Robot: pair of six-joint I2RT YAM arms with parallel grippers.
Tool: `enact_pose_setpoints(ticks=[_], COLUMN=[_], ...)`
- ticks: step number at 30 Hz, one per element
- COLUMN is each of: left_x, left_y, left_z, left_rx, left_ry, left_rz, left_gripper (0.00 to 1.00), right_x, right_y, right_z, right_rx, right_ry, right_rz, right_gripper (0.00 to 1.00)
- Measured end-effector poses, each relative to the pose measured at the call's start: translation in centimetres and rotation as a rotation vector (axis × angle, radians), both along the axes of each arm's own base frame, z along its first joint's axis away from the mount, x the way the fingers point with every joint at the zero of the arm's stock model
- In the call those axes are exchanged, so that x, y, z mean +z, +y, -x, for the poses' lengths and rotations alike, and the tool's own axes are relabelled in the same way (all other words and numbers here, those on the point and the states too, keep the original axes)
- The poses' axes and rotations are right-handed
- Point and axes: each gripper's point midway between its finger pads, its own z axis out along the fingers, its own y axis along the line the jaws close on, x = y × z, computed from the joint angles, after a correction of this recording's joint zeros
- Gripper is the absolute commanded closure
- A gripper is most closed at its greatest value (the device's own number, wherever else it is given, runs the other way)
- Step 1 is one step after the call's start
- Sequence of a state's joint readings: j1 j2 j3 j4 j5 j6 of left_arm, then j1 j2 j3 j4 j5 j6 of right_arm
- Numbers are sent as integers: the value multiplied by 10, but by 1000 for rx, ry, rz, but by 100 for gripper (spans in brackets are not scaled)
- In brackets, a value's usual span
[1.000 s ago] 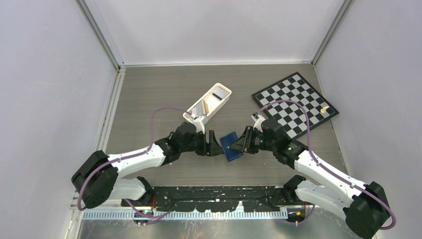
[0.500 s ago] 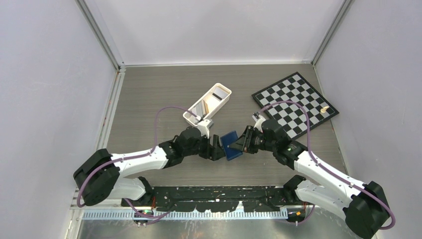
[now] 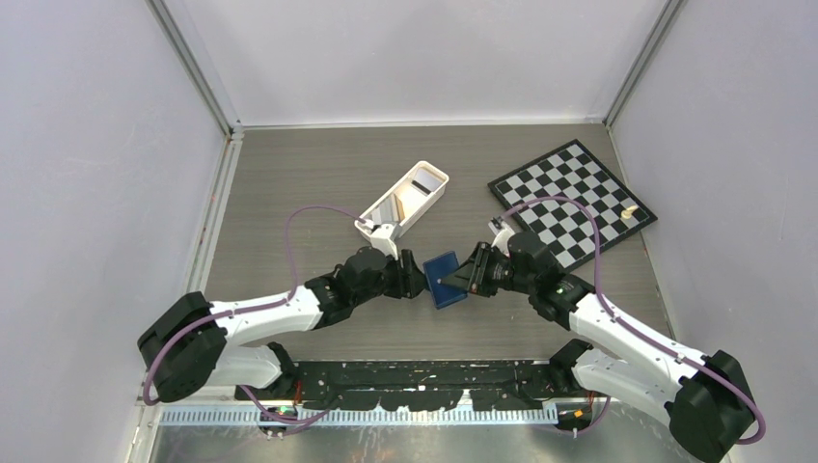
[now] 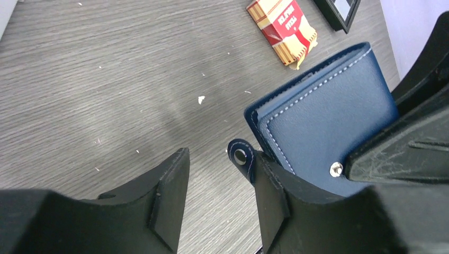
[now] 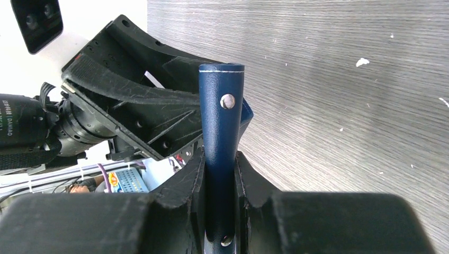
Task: Put the credit cards into the card holder
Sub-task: Close the card holder at the center of the board.
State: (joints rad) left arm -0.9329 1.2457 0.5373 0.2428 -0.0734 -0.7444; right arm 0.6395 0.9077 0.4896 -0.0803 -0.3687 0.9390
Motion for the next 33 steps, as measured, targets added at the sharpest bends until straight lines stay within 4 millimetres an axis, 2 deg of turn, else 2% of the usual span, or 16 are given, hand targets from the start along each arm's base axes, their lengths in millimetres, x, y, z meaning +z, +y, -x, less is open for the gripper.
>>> enact_pose_setpoints(ticks=[5,9,13,18,23,33], left_x=[0,0,2,12,17,-22], left_y=[-1,-2,-3,-3,4,5], left_z=[-4,-3,-2,2,5,6], left_rx=[30,45,62,77,97,105], left_ry=[12,37,68,92,97,150], left_rz=[16,36,67,121,157,76], left_gripper=[69,78,99,100,100,100], right_x=[2,0,-1,-7,-24,-75], right_y=[2,2,2,2,0,8], right_z=[3,3,4,3,-1,-4], right_rx=[14,17,19,18,0,-83], right_ry=[5,10,12,22,26,0], right_rz=[-12,-11,-10,5,69,153], right_gripper=[100,100,99,100,100,100])
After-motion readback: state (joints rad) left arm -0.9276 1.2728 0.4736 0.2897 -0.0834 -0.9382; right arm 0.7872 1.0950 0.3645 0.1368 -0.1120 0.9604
